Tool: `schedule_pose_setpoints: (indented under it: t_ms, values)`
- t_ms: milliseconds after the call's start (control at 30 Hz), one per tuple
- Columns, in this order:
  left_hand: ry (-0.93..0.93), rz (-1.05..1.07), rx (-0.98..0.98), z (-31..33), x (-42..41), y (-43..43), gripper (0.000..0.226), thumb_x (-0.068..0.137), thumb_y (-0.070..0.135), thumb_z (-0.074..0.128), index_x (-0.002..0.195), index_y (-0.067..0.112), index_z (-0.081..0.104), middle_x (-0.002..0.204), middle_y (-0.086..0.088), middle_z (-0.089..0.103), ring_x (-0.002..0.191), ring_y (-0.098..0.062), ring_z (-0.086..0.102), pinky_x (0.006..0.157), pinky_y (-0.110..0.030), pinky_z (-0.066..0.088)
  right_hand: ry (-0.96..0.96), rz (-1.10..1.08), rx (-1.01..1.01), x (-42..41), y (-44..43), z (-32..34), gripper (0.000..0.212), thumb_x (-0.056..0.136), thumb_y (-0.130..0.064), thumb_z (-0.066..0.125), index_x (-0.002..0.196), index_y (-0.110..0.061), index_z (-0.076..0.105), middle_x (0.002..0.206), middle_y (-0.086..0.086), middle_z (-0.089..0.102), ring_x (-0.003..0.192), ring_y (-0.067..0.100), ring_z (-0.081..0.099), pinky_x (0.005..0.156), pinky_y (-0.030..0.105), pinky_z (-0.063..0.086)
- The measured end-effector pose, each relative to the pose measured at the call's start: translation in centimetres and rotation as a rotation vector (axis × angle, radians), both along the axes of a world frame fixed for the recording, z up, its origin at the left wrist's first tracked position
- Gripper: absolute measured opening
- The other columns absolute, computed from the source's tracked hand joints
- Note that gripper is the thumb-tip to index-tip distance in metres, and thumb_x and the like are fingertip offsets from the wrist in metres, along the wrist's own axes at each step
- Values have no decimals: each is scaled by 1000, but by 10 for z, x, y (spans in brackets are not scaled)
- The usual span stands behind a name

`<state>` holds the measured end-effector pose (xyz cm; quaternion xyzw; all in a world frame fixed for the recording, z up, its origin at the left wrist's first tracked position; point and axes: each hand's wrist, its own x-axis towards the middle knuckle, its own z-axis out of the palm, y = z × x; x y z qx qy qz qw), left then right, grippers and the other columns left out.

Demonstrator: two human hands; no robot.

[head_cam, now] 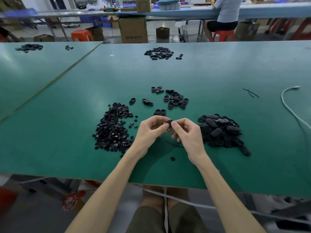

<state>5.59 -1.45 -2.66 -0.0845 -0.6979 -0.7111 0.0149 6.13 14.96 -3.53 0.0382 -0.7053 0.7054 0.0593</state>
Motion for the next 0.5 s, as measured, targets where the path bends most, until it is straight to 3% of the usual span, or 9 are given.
schedule_pose_setpoints:
  t_ms: [500]
  values:
    - [11,44,-15,-4,-3,1,17,93,-3,68,103,7,76,97,-3,79,88,-9,72,76,-15,53,-17,-1,31,-4,0,-5,9,96,-19,76,91,-12,73,79,-1,77,62,11,67,54,21,48]
